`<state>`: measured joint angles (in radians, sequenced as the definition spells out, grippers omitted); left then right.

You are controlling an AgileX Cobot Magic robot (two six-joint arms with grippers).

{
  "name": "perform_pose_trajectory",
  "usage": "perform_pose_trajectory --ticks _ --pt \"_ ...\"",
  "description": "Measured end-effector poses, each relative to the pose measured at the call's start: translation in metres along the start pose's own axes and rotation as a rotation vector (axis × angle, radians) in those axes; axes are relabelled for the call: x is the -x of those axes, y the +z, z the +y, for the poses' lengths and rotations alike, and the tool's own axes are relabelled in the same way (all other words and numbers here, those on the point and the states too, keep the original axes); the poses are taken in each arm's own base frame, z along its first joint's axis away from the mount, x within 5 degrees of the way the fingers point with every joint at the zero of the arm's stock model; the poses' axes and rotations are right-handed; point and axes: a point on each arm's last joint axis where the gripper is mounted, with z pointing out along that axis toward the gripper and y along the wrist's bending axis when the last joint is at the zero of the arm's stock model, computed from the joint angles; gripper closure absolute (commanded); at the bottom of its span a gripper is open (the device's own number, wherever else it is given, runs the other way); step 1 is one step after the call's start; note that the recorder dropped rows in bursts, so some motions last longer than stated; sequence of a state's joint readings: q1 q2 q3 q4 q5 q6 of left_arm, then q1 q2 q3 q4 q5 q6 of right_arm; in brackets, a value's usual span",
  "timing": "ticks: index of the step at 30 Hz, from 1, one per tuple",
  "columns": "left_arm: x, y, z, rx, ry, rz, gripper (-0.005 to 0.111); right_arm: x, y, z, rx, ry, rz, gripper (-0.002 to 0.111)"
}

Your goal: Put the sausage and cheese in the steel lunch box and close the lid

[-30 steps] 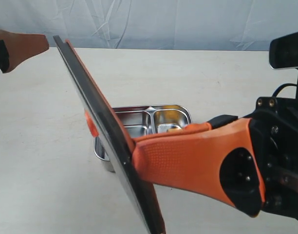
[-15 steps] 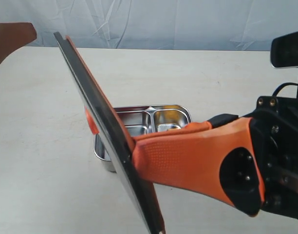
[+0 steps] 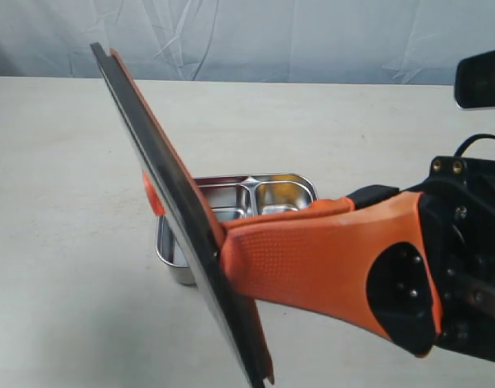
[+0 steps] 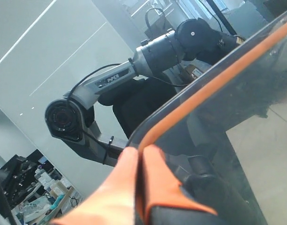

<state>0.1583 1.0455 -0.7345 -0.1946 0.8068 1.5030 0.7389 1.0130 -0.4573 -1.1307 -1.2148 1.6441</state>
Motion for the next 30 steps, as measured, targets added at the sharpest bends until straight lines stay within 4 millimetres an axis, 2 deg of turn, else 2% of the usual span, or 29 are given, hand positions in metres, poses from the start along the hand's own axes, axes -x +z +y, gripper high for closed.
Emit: perform_pose_trajectory --ticks 3,11,17,21,25,30 --pt "-0.001 0.001 0.000 0.016 0.074 0.042 0.047 0.000 0.000 0.000 0.000 -0.003 -0.002 0.109" --pt "0.035 0.001 0.009 0.186 0.129 -0.121 0.047 0.001 0.000 0.000 0.001 -0.004 -0.008 0.109" --pt "0.042 0.000 0.011 0.228 0.133 -0.153 0.047 0.001 0.000 0.000 0.001 -0.005 -0.010 0.109" --pt "0.048 -0.002 0.014 0.298 0.217 -0.152 0.047 0.001 0.000 0.000 0.001 -0.011 -0.012 0.109" --pt "0.061 -0.003 0.012 0.336 0.277 -0.193 0.047 0.001 0.000 0.000 0.001 -0.018 -0.012 0.109" --pt "0.080 -0.015 0.006 0.385 0.295 -0.298 0.047 0.001 0.000 0.000 0.001 -0.024 -0.014 0.109"
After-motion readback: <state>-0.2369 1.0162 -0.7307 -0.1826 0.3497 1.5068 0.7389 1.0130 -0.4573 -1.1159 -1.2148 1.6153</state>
